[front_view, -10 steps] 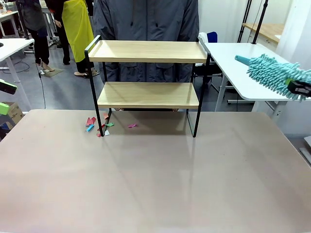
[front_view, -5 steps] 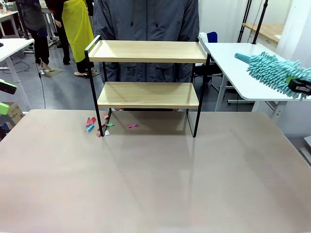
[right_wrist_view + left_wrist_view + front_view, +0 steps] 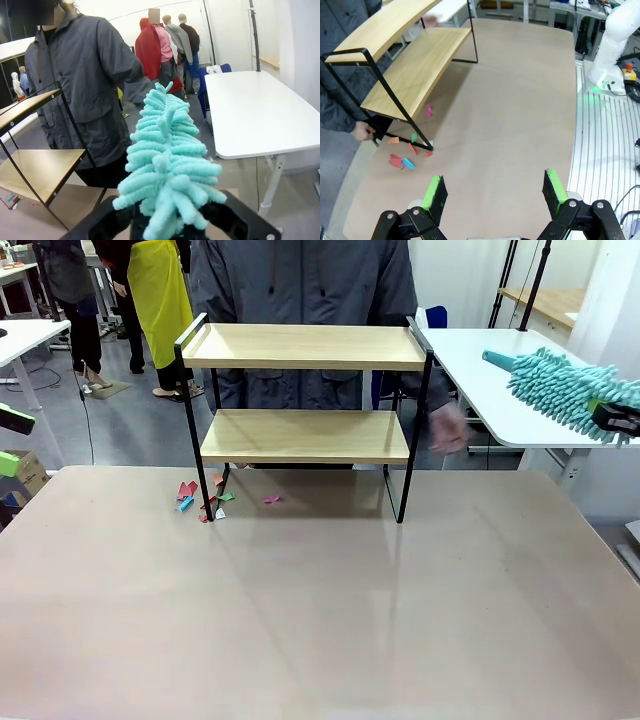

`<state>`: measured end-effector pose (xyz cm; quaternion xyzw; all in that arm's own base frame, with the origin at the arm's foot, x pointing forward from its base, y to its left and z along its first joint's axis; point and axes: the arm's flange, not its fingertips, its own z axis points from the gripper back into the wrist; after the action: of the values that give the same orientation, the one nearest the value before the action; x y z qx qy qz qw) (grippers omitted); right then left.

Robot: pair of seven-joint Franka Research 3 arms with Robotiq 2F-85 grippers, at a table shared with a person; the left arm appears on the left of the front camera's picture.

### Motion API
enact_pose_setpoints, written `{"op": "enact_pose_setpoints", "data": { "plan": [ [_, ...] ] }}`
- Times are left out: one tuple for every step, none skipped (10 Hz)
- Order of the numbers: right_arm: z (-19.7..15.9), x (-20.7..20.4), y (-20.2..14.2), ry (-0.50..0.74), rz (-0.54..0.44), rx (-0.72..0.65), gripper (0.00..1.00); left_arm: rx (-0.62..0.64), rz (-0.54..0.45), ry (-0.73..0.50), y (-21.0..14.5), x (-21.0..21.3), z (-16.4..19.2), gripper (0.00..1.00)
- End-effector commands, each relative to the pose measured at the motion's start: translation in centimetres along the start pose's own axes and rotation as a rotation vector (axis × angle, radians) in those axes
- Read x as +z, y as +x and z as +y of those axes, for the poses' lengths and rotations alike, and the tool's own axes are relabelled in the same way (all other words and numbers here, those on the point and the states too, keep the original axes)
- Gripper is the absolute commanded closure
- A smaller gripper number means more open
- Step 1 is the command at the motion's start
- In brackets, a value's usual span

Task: Clean the shelf.
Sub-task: Hand the Duster back to the human.

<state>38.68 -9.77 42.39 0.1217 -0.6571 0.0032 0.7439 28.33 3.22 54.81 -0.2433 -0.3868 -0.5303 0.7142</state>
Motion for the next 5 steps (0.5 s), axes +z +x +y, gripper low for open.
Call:
{"op": "enact_pose_setpoints", "data": {
  "plan": [
    [0.07,0.20,0.39,-0.009,0.008,0.007,0.83,-0.015,-0.023,-0.003,0.07,-0.03,0.20,0.00],
    [0.07,0.20,0.39,-0.009,0.008,0.007,0.83,-0.015,-0.023,-0.003,0.07,-0.03,0.20,0.00],
    [0.07,0.20,0.39,-0.009,0.008,0.007,0.83,-0.015,-0.023,-0.003,0.07,-0.03,0.20,0.00],
    [0.07,0.20,0.39,-0.009,0.008,0.007,0.83,-0.015,-0.023,-0.003,0.07,-0.03,0.20,0.00],
    [0.07,0.20,0.39,-0.009,0.008,0.007,0.83,-0.015,-0.023,-0.003,0.07,-0.03,0.20,0.00]
  ]
}}
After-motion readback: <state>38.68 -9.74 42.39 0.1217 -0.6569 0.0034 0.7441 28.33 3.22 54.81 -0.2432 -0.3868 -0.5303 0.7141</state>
